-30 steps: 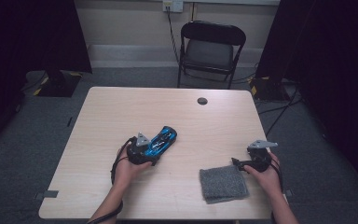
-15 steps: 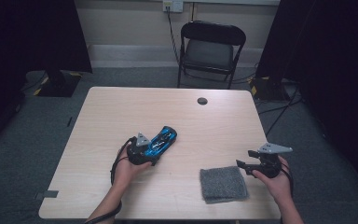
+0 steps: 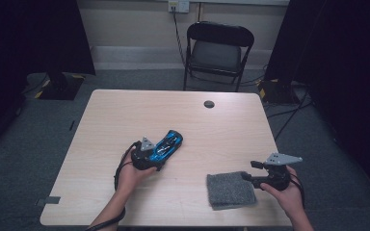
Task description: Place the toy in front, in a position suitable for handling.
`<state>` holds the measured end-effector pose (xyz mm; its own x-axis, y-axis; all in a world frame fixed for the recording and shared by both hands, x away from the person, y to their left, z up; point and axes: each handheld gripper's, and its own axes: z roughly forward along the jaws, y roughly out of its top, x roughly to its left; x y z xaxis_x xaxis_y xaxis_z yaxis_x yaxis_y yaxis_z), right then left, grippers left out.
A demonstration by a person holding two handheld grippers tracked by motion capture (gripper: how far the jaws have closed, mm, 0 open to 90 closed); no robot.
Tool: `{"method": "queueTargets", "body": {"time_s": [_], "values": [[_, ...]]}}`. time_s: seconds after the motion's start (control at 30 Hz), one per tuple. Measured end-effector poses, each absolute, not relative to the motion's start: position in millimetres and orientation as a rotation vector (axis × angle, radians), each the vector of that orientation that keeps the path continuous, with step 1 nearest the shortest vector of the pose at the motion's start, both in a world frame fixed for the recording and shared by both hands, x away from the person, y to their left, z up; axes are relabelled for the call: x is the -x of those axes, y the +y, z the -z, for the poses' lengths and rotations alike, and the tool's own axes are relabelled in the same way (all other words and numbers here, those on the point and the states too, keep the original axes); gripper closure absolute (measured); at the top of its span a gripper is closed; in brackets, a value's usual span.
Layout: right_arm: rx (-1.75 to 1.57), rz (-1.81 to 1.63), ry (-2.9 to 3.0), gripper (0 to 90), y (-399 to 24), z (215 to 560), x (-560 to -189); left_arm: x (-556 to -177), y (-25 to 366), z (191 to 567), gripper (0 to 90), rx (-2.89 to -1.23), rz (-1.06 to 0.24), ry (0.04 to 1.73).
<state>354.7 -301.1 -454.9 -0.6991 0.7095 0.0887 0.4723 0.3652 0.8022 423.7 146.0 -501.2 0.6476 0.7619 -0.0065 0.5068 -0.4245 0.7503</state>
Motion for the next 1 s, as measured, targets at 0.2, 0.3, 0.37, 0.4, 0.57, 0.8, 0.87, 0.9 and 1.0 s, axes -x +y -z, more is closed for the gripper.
{"method": "queueTargets", "body": {"time_s": [0.2, 0.3, 0.37, 0.4, 0.57, 0.8, 0.87, 0.9, 1.0], "values": [[-1.032, -1.238, 2.388, 32.9, -300.8, 459.7, -344.8, -423.8, 146.0, 501.1, 25.9, -2.116, -0.434, 0.983], [-1.004, -1.246, 2.408, 33.9, -298.3, 460.4, -341.1, -423.8, 146.0, 501.1, 26.0, -2.116, -0.434, 0.983], [-0.968, -1.236, 2.421, 34.2, -295.2, 460.2, -338.4, -423.8, 146.0, 501.2, 26.0, -2.115, -0.434, 0.983], [-0.958, -1.244, 2.424, 34.1, -293.8, 461.0, -337.8, -423.8, 146.0, 501.2, 26.0, -2.114, -0.432, 0.984], [-0.945, -1.228, 2.454, 34.3, -289.7, 467.5, -337.6, -423.7, 145.9, 501.2, 26.0, -2.115, -0.436, 0.982], [-0.929, -1.222, 2.518, 34.6, -286.8, 485.8, -341.7, -423.7, 146.0, 501.1, 26.0, -2.116, -0.435, 0.982], [-0.906, -1.197, 2.526, 34.9, -285.6, 488.5, -341.0, -423.8, 145.9, 501.2, 26.0, -2.115, -0.435, 0.983], [-0.896, -1.185, 2.527, 34.9, -284.5, 490.7, -340.3, -423.8, 145.9, 501.2, 26.0, -2.115, -0.435, 0.983], [-0.903, -1.179, 2.523, 35.1, -282.8, 494.2, -340.7, -423.7, 145.9, 501.2, 26.0, -2.115, -0.434, 0.983]]}}
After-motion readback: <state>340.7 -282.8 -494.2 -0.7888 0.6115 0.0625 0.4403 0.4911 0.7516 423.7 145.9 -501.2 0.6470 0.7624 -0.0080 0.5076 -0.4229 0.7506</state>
